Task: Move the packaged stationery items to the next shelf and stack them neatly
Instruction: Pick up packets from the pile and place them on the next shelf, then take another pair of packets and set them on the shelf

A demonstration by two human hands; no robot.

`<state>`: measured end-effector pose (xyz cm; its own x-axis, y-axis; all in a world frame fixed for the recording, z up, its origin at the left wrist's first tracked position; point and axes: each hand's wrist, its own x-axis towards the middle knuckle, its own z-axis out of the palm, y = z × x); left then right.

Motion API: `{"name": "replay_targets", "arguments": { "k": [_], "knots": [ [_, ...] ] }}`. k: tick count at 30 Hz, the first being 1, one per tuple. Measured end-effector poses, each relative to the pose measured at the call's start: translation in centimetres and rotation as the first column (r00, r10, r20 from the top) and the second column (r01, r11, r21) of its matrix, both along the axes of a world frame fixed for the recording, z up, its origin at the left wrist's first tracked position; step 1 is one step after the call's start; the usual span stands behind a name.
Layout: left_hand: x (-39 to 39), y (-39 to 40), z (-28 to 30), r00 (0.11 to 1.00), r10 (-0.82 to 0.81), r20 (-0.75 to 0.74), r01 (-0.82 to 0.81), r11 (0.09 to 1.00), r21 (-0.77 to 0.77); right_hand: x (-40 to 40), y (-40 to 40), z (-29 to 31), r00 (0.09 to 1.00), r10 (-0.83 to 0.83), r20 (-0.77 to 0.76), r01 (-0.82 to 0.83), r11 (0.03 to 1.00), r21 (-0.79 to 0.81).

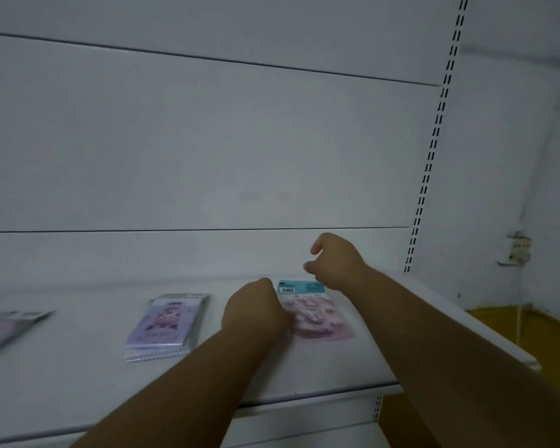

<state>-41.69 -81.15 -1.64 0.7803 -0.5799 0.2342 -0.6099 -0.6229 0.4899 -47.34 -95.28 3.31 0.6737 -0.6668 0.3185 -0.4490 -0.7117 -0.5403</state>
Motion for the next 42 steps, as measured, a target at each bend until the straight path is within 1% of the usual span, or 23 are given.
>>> {"name": "replay_targets", "arguments": {
  "k": [2,5,8,10,12,16,20,22,25,27,32,35,39,40,42],
  "knots": [
    [0.8,2.4,0.1,0.998,0.011,0.070,-0.010,1.000,-0.023,0.5,2.9,1.2,0.998,0.037,0.041,-0.033,0.995,-0.089],
    [2.9,8.5,0.7,0.991,0.039,0.128,-0.029,0.996,-0.079,1.8,9.6,3.2,0.980,0.190,0.062,-0.172,0.960,-0.221],
    [5.7,17.1,1.8,0.971,0.114,0.210,-0.090,0.988,-0.123,3.6,18.6,4.7,0.944,0.327,0.043,-0.291,0.887,-0.359],
    [7.7,24.2,2.1,0.949,0.188,0.253,-0.160,0.979,-0.127,5.1,25.3,5.4,0.921,0.390,0.005,-0.352,0.836,-0.420],
    [9.6,31.8,2.2,0.931,0.255,0.262,-0.232,0.966,-0.116,6.8,32.0,5.9,0.902,0.430,-0.038,-0.401,0.802,-0.443],
    [12.8,45.6,2.1,0.877,0.366,0.311,-0.374,0.927,-0.036,10.4,44.0,6.4,0.858,0.508,-0.081,-0.484,0.744,-0.461],
    [15.4,54.9,1.8,0.858,0.428,0.284,-0.447,0.894,0.004,13.4,52.6,6.8,0.829,0.554,-0.082,-0.522,0.712,-0.469],
    [17.2,57.9,2.0,0.850,0.445,0.281,-0.465,0.885,0.007,15.0,55.5,6.8,0.821,0.564,-0.085,-0.530,0.700,-0.478],
    [20.5,60.7,1.8,0.843,0.468,0.265,-0.478,0.878,-0.029,17.8,58.5,6.6,0.814,0.576,-0.078,-0.531,0.681,-0.504],
    [23.0,61.7,1.4,0.843,0.477,0.248,-0.482,0.875,-0.043,20.1,59.9,6.1,0.813,0.576,-0.085,-0.532,0.675,-0.512],
    [29.7,63.5,0.4,0.839,0.480,0.258,-0.480,0.875,-0.067,27.1,62.2,5.4,0.808,0.583,-0.083,-0.543,0.682,-0.491],
    [34.1,65.6,0.9,0.810,0.518,0.274,-0.531,0.847,-0.028,31.6,63.9,5.7,0.804,0.584,-0.109,-0.562,0.688,-0.460],
    [39.6,69.0,1.5,0.704,0.605,0.372,-0.671,0.738,0.071,36.4,66.6,5.5,0.809,0.573,-0.134,-0.567,0.698,-0.438],
    [40.8,69.5,1.5,0.696,0.611,0.377,-0.685,0.722,0.095,37.3,67.2,5.2,0.811,0.567,-0.145,-0.569,0.703,-0.427],
    [43.3,70.2,1.4,0.720,0.606,0.340,-0.676,0.724,0.141,38.9,68.5,4.7,0.821,0.549,-0.154,-0.559,0.720,-0.412]
  ]
}}
